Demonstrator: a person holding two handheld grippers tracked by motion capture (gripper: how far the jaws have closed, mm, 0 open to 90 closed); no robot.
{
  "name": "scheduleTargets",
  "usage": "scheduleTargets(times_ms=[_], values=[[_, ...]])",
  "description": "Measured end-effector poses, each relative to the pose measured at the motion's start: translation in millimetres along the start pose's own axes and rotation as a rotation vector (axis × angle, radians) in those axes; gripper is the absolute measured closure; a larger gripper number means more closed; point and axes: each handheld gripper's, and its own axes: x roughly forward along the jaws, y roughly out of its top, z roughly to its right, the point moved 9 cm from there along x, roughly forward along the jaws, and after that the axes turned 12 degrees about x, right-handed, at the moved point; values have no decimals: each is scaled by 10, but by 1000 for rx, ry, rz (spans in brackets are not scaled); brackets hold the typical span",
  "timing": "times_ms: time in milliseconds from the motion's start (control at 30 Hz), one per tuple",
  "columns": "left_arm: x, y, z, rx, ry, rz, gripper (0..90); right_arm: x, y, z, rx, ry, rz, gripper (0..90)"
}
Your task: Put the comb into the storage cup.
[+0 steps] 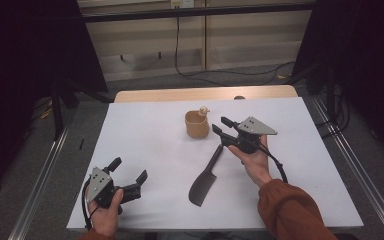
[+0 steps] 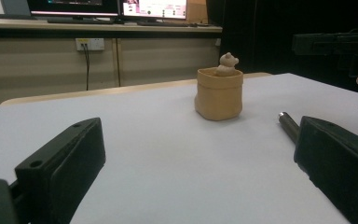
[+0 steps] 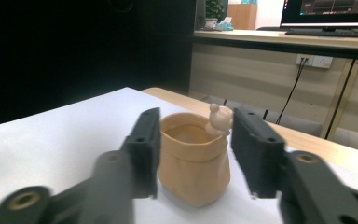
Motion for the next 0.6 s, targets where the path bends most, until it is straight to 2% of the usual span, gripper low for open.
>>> scheduleTargets(times_ms=[33,67,100,267,367,467,533,600], values=[[1,1,3,2,-1,0,20,-5,-12,1,-9,0,-3,660],[1,1,3,2,-1,0,20,-5,-12,1,-9,0,-3,660],[1,0,7,0,-1,-1,20,-11,-16,-1,-2,5,-2,718],[1,-7,0,3,-1,-4,20,-11,-16,-25,0,37,-10,786],[2,-1,7,2,-1,-2,20,9,-66,-28,-13,59,-38,874],[2,-5,2,3,0,-4,20,17,-94,-28,-21,63,-59,900],[2,-13,-4,11,0,-10,20,21,-120,-12,-18,53,-107,900],[1,-11,-2,11,-1,-9,20,23,-120,-11,-11,54,-119,900]])
